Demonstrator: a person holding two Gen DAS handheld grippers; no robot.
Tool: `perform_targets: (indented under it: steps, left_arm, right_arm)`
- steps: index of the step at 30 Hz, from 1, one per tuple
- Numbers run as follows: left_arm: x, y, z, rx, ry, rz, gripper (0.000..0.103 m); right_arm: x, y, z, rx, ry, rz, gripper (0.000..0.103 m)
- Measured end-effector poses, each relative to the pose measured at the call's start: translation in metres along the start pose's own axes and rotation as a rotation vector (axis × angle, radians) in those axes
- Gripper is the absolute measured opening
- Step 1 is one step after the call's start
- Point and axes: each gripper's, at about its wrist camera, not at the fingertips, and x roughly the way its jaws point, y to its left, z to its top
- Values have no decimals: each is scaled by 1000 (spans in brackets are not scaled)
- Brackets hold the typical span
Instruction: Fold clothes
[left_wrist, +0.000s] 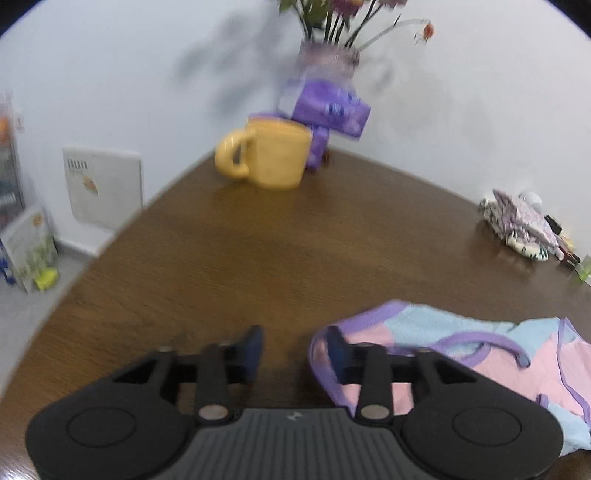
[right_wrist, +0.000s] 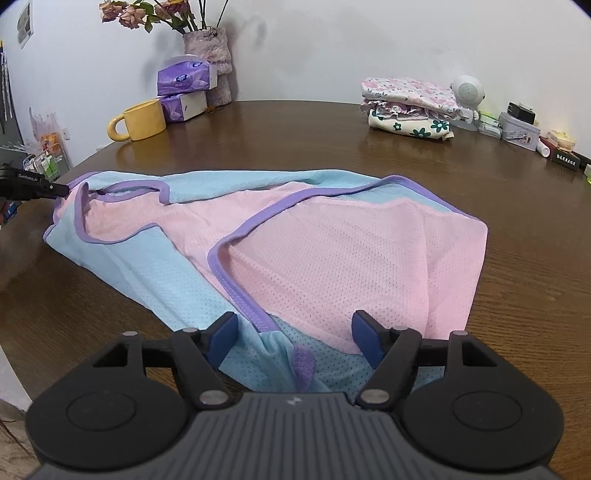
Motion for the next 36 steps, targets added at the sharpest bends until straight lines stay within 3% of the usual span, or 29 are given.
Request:
perform_targets:
  steps: [2, 5, 8, 11, 16, 18, 20, 22, 23, 31, 36]
  left_arm:
    - [-10, -13, 6, 59, -43, -11, 46]
    - [-14, -59, 14, 261, -40, -128, 47]
    - [0, -109, 9, 457, 14, -206, 47]
    - [22, -152, 1, 622, 60, -237, 47]
    - [59, -190, -7, 768, 147, -275, 47]
    - [66, -196, -10, 794, 143, -272, 46]
    - [72, -201, -12, 814, 131, -263, 34]
    - [79, -201, -4, 794, 136, -282, 9]
    - [83, -201, 0, 778, 141, -293, 5]
    - [97, -199, 22, 701, 155, -320, 5]
    - [91, -206, 19, 737, 173, -387, 24]
  right_arm:
    - [-3, 1, 2, -1, -9, 1, 70]
    - [-8, 4, 9, -28, -34, -10, 70]
    - [-5, 7, 13, -39, -37, -9, 71]
    - [-1, 9, 12, -43, -28, -3, 71]
    - [0, 6, 8, -35, -23, 2, 71]
    - [1, 4, 7, -32, -24, 3, 71]
    - [1, 3, 7, -31, -24, 4, 71]
    - [3, 2, 7, -34, -22, 8, 71]
    - [4, 2, 7, -36, -20, 10, 71]
    - [9, -2, 6, -30, 1, 13, 71]
    - [4, -13, 25, -4, -10, 25, 71]
